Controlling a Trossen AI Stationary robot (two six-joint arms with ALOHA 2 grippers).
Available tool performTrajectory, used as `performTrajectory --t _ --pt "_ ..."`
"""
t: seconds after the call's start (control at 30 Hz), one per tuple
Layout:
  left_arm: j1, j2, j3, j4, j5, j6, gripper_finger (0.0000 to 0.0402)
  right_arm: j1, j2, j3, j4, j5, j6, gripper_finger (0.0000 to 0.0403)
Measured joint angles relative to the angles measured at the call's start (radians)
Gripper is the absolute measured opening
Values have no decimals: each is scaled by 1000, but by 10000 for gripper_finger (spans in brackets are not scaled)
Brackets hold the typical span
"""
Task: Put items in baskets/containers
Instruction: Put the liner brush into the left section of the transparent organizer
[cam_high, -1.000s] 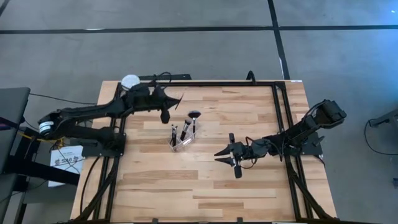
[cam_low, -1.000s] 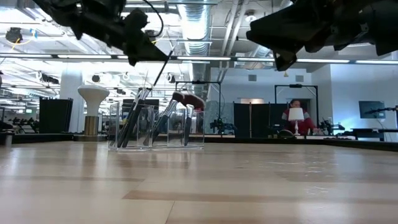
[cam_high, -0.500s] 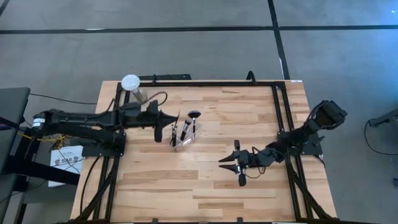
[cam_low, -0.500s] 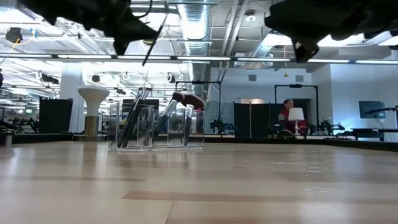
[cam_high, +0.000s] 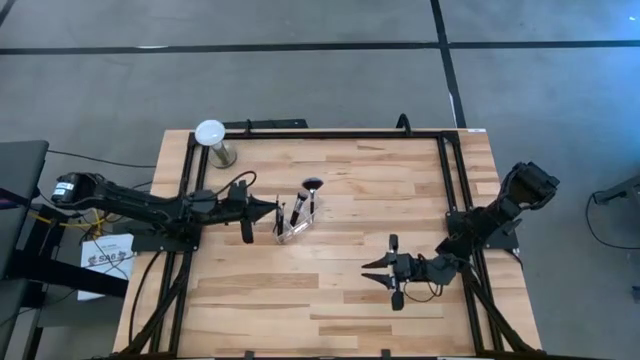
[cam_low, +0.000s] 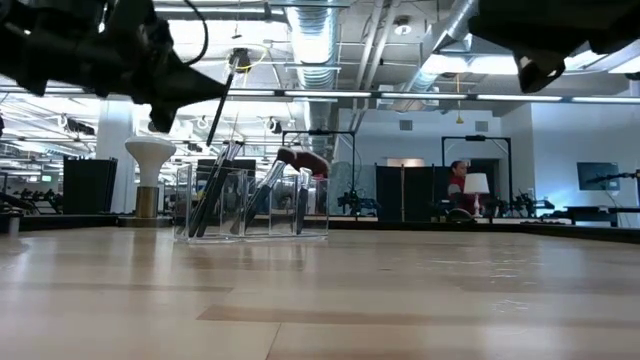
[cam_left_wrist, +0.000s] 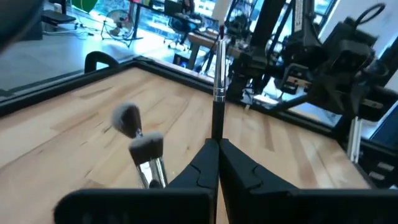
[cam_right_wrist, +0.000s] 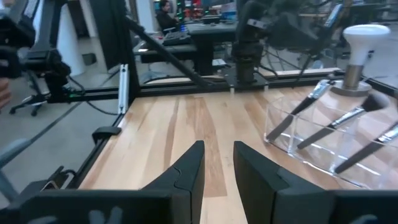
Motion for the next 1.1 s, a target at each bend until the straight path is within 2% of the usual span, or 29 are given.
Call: performTrajectory --t 0.17,0.37,0.8,1.1 --pt "0 0 -74 115 -3 -28 5 4 0 0 -3 31 25 75" --pt "0 13 -107 126 -17 -49 5 2 0 0 -4 32 26 75" --pt "-89 121 -139 207 -194 -73 5 2 0 0 -52 30 63 75" --pt "-99 212 -139 276 -216 -88 6 2 0 0 -52 30 79 75"
